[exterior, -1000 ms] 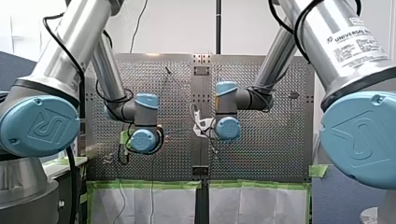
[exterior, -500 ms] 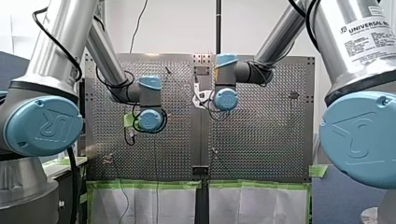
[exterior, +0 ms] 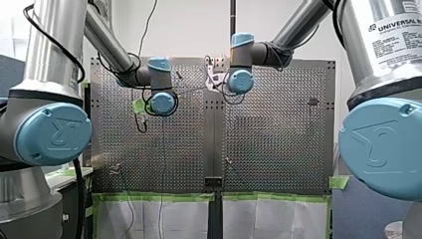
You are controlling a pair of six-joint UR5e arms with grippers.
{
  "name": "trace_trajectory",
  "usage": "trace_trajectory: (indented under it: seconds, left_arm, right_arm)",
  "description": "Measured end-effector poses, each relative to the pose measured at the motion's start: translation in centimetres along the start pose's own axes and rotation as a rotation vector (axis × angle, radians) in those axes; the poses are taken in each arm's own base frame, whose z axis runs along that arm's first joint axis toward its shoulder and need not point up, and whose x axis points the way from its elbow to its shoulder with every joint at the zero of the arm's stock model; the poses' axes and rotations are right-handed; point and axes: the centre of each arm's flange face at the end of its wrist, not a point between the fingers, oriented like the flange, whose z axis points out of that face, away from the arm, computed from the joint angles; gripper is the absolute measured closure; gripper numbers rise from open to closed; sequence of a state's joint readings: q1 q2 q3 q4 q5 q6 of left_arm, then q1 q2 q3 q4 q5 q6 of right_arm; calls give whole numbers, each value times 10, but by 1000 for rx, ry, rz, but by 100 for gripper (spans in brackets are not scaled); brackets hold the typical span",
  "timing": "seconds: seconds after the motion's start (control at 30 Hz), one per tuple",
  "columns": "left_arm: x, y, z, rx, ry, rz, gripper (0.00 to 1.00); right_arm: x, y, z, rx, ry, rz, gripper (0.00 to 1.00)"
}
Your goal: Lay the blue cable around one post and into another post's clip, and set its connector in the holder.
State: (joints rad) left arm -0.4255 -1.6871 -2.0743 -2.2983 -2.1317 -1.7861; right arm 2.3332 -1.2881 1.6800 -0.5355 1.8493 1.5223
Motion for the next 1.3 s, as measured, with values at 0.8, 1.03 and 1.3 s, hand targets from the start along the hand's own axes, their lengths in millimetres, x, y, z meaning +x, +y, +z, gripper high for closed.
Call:
trace_trajectory:
  seconds: [0.8,1.03,1.3]
  left_arm:
    - [-134,18,32,-16,-101,-75,0]
    - [-150,13,31,33,-67,-57,0]
    - [-156,5,39,56,-33,-47,0]
  right_arm:
    - [26,-24,39,103,-61,-30,81]
    - [30,-35,53,133,-59,-29,81]
    - [59,-32,71,141,-28,-4,81]
